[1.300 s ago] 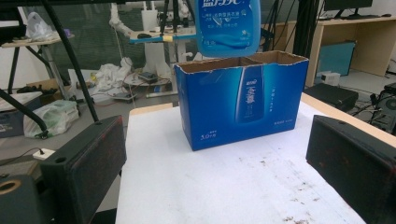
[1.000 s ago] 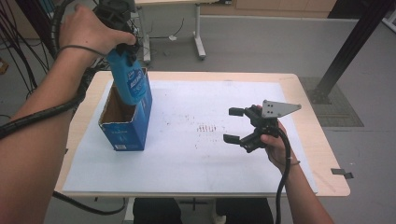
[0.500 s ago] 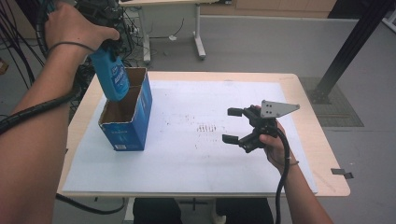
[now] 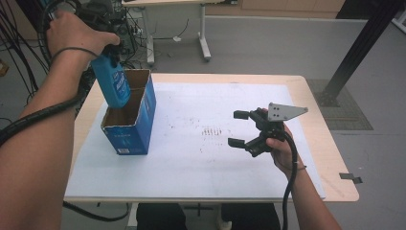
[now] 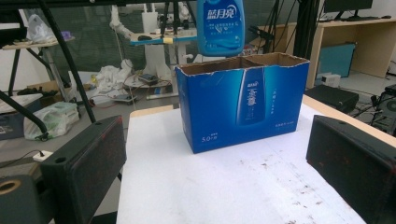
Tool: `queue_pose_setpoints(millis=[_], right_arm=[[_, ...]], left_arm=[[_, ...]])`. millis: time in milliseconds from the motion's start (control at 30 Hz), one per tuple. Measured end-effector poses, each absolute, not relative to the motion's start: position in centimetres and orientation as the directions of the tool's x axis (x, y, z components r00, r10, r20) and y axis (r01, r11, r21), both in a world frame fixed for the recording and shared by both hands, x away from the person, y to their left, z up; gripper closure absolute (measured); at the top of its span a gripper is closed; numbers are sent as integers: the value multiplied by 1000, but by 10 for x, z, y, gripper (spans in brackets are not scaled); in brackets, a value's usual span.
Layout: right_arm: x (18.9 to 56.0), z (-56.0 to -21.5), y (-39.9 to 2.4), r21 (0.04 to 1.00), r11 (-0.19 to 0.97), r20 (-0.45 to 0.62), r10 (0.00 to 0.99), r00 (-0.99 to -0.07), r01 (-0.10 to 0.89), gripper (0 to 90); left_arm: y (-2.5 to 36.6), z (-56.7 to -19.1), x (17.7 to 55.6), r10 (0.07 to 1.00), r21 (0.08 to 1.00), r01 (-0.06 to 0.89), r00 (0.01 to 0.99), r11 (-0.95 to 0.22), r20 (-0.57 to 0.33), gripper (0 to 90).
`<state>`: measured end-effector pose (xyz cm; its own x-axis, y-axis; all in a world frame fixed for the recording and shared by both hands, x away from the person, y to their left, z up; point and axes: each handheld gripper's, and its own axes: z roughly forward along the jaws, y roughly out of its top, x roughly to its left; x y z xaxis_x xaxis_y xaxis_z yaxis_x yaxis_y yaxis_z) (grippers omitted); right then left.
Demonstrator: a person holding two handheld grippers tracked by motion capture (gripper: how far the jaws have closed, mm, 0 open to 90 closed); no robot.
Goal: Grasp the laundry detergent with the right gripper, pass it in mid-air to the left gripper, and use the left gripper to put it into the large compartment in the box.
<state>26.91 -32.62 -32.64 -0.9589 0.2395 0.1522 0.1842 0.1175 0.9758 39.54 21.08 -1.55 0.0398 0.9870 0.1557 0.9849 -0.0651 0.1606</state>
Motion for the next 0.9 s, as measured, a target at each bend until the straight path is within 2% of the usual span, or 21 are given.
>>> queue_pose_setpoints(millis=[500, 900], right_arm=[[268, -329, -327, 976, 111, 157, 243, -957, 188, 44], [267, -332, -327, 975, 110, 162, 241, -957, 192, 44]], left_arm=[[210, -54, 402, 990, 117, 991, 53, -68, 132, 378], [207, -85, 399, 989, 116, 991, 54, -70, 136, 378]])
